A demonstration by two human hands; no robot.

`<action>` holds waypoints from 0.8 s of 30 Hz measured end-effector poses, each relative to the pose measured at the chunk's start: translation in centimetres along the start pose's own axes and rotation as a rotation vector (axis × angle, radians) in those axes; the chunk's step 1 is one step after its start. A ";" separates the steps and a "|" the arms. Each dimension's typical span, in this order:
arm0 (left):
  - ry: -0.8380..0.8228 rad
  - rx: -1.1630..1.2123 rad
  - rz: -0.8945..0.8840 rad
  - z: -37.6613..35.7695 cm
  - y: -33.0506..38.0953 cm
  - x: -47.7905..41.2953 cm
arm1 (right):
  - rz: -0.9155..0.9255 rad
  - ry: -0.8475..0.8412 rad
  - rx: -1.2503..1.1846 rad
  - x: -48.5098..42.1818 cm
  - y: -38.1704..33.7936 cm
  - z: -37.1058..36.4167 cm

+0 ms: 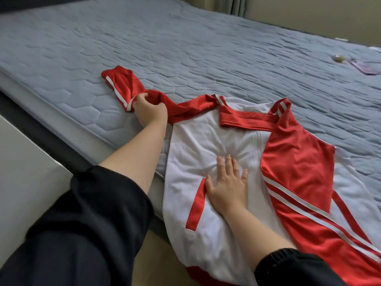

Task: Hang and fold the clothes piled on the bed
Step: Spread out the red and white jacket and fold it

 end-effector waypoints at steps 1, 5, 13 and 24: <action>-0.052 -0.291 -0.179 -0.4 0.9 -0.6 | -0.001 -0.001 0.001 0.0 0.0 0.0; -0.277 -0.969 -0.456 -2.3 0.9 -1.5 | -0.001 0.002 0.001 -0.1 -0.1 0.1; -0.375 -0.836 -0.740 -0.1 3.9 2.2 | 0.007 -0.002 0.019 -0.3 -0.3 0.6; -0.687 -1.192 -0.672 1.8 -1.8 5.6 | 0.009 -0.018 0.015 -0.3 -0.5 0.4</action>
Point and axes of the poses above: each hand's wrist, its own x-axis away from the middle knuckle, its own z-axis out of the back of the hand, y = z × x, the point moved 8 cm from there along -x, towards the middle knuckle, and after that the axes turned 6 degrees about x, right-handed, at the moved point
